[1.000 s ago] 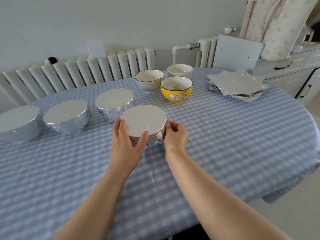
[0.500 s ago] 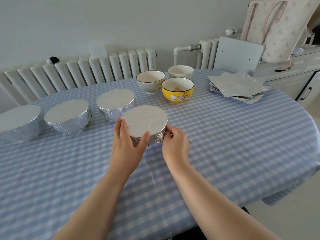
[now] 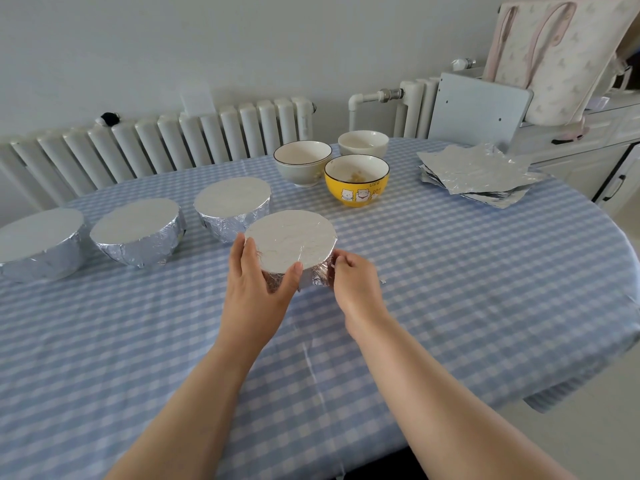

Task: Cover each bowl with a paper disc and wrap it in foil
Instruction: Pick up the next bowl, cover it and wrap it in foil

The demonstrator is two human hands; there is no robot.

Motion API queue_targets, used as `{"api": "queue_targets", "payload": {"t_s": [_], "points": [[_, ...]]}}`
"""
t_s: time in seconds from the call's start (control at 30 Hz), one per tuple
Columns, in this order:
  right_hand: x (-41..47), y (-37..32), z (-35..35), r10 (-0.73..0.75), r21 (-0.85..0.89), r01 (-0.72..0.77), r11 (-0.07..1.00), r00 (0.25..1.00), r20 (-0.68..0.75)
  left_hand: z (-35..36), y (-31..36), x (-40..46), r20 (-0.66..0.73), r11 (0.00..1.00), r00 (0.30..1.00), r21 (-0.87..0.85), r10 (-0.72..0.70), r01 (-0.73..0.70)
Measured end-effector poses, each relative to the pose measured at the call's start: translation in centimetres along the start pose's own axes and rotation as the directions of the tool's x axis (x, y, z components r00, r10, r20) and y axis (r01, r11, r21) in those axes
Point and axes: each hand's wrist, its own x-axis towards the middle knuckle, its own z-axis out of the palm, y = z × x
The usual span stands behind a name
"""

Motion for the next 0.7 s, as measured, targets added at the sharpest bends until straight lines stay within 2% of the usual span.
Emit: {"api": "queue_targets", "payload": {"t_s": [0.17, 0.33, 0.5, 0.7], "points": [[0.6, -0.1, -0.1, 0.027, 0.028, -0.029, 0.999, 0.998, 0.052, 0.1, 0.0, 0.0, -0.014, 1.000, 1.000, 0.002, -0.005, 0.005], [1.2, -0.4, -0.3, 0.121, 0.090, -0.135, 0.987, 0.983, 0.140, -0.1, -0.1, 0.2, -0.027, 0.999, 0.999, -0.044, -0.017, 0.016], [1.1, -0.8, -0.7, 0.073, 0.041, -0.083, 0.996, 0.978, 0.197, -0.3, -0.1, 0.2, -0.045, 0.997, 0.998, -0.059, -0.048, 0.046], [3.2, -0.9, -0.8, 0.087, 0.074, -0.098, 0.992, 0.986, 0.139, -0.5, 0.0, 0.1, -0.040, 0.997, 0.998, -0.057, -0.052, 0.050]]}}
